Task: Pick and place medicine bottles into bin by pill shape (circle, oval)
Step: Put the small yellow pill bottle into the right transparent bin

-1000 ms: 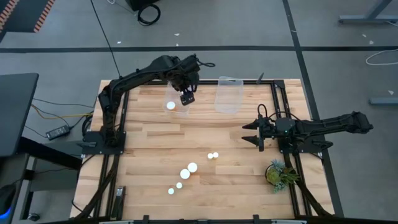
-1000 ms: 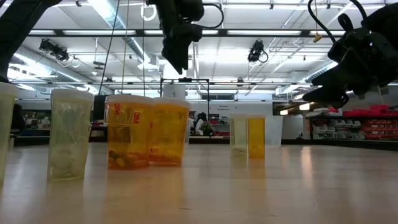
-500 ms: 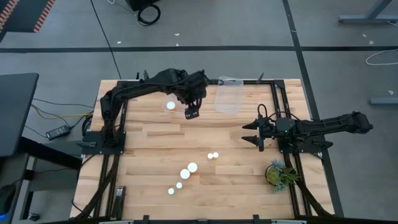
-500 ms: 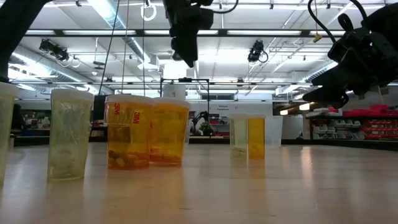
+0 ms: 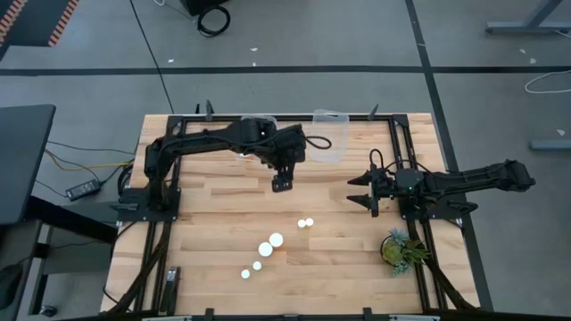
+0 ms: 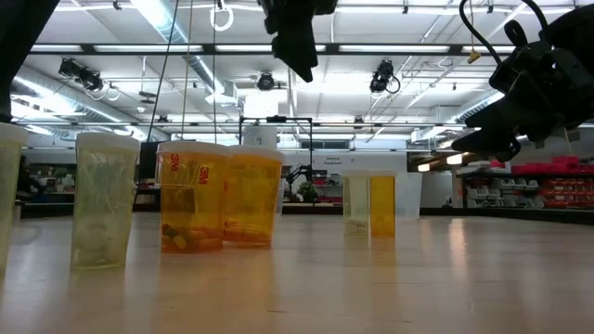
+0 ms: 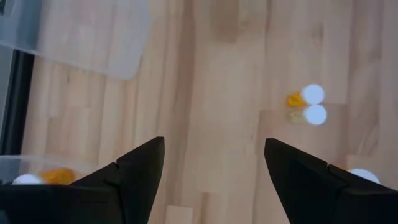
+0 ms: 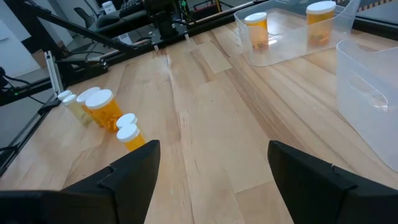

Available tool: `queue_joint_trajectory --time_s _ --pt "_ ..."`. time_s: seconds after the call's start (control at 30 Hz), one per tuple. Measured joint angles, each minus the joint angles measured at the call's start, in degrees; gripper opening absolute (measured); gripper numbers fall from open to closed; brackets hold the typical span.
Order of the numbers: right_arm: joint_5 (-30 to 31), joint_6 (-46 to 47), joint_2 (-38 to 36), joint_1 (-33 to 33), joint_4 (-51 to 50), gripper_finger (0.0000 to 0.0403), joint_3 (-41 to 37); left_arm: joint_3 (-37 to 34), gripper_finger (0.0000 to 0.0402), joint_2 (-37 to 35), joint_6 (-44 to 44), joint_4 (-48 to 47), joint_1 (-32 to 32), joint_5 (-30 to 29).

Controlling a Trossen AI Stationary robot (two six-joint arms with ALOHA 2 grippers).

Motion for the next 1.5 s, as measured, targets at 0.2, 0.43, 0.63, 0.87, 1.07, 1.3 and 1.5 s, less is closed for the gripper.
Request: queue_joint_trajectory --time_s 0.2,0.43,0.63,0.87,1.07,1.3,1.5 --pt "0.0 0.0 0.0 0.0 0.0 0.0305 0.0 0.0 0.0286 0.0 -1.1 0.8 -2.1 0.0" --pt "0.0 0.0 0.0 0.0 0.0 0.0305 0.0 0.0 0.0286 1.1 -3.7 3.0 -4.5 -0.2" --pt "0.0 0.0 0.0 0.0 -0.1 0.0305 0.0 0.0 0.0286 4.0 -3.9 4.2 -5.8 -0.5" --pt "0.0 0.0 0.2 0.0 -0.1 0.0305 0.0 0.0 0.0286 6.3 -3.8 3.9 -5.9 -0.5" --pt "0.0 0.0 0.2 0.0 -0.1 0.0305 0.0 0.0 0.0286 7.5 -3.9 4.9 -6.2 -0.5" --pt "0.0 0.0 0.2 0.0 -0.1 0.0305 0.0 0.0 0.0286 8.4 -1.6 3.6 -7.8 -0.4" --pt "0.0 0.0 0.2 0.0 -0.1 0.0305 0.0 0.0 0.0286 9.3 0.8 3.8 -9.6 0.6"
